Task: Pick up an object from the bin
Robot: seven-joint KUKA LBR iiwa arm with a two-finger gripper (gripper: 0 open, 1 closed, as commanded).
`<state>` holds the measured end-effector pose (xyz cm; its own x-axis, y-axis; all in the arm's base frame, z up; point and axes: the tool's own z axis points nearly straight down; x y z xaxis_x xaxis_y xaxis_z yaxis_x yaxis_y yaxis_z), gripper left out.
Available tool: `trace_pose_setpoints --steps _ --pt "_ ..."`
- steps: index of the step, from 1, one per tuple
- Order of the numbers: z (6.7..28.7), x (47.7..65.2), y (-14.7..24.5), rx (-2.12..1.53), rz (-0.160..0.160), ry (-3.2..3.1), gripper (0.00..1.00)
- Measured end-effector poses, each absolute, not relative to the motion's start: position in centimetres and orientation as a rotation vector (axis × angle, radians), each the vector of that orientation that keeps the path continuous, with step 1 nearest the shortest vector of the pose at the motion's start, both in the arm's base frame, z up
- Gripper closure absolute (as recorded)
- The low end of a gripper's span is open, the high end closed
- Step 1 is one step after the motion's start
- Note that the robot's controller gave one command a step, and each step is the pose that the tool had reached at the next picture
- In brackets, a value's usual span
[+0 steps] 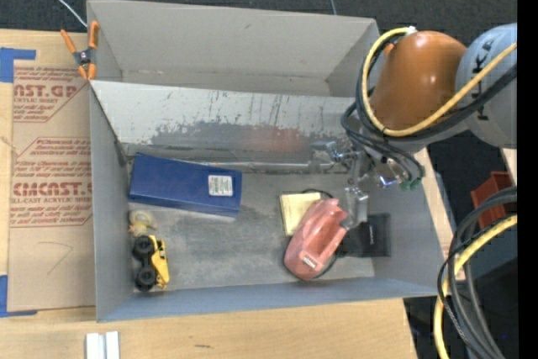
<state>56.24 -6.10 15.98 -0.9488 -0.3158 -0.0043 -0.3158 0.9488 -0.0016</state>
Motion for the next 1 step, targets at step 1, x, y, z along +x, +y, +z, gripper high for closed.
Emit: trace_pose_setpoints --steps 1 --pt "10.97 59.27 -4.92 -0.89 0.001 3.01 0.0"
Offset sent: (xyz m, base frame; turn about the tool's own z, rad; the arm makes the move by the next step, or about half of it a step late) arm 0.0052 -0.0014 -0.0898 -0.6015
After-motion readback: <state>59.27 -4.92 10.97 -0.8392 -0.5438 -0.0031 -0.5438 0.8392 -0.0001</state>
